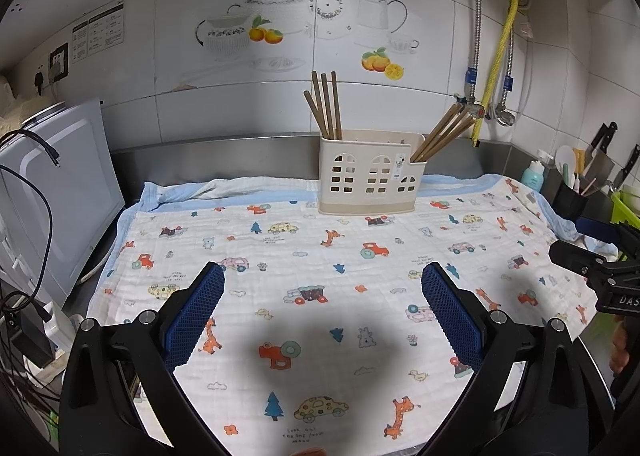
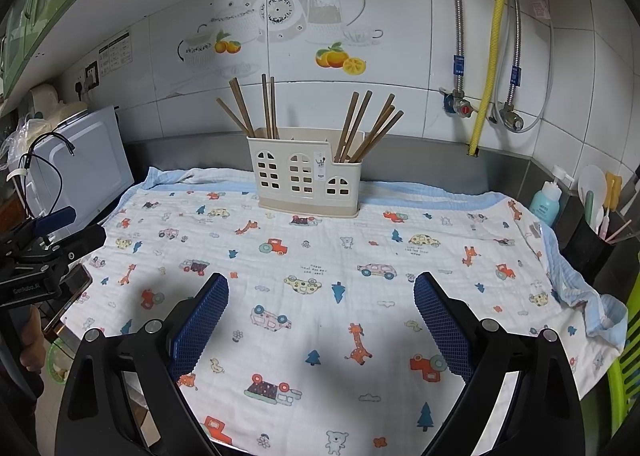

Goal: Organize utensils

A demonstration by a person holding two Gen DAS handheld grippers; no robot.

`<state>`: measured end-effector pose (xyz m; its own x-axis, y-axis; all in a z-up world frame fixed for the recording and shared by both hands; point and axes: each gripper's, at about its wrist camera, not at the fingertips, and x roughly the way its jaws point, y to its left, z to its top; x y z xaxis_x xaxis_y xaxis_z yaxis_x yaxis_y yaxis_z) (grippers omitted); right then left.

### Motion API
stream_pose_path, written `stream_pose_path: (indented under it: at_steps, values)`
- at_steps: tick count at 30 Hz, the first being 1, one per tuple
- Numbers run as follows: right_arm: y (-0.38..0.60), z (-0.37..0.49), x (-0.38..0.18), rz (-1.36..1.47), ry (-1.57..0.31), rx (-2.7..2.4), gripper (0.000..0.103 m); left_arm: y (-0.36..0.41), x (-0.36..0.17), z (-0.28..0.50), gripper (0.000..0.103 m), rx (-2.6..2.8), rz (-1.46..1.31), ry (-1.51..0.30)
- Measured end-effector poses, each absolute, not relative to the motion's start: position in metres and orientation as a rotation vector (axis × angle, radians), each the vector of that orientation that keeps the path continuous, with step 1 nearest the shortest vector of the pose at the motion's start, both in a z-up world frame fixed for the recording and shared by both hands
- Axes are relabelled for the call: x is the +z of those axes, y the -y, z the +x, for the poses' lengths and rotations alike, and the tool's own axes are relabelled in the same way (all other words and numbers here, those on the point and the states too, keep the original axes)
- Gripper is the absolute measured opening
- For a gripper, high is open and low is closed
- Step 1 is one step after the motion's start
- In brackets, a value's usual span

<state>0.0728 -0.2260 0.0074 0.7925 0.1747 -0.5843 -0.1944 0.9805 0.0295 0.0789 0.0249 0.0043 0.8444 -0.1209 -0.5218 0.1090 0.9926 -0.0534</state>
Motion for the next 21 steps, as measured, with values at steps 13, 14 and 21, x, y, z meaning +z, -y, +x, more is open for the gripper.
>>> stream_pose_path:
  at_steps: [13,14,21]
  values:
    - [0.2263,0.0725,0.0080,-0.032,-0.625,0.202,0.091,-0.0243,0.0040,0.0786,0.098,-0.120,-0.022,-0.556]
    - [0.2263,0.0724,0.0083,-0.034,-0.624,0.202,0.091,-0.0240,0.0039,0.0784,0.098,-0.120,-0.022,-0.556]
    - [0.2268,0.0718,0.0085,-0.033,-0.623,0.202,0.091,-0.0229,0.0025,0.0784,0.098,-0.121,-0.022,-0.556]
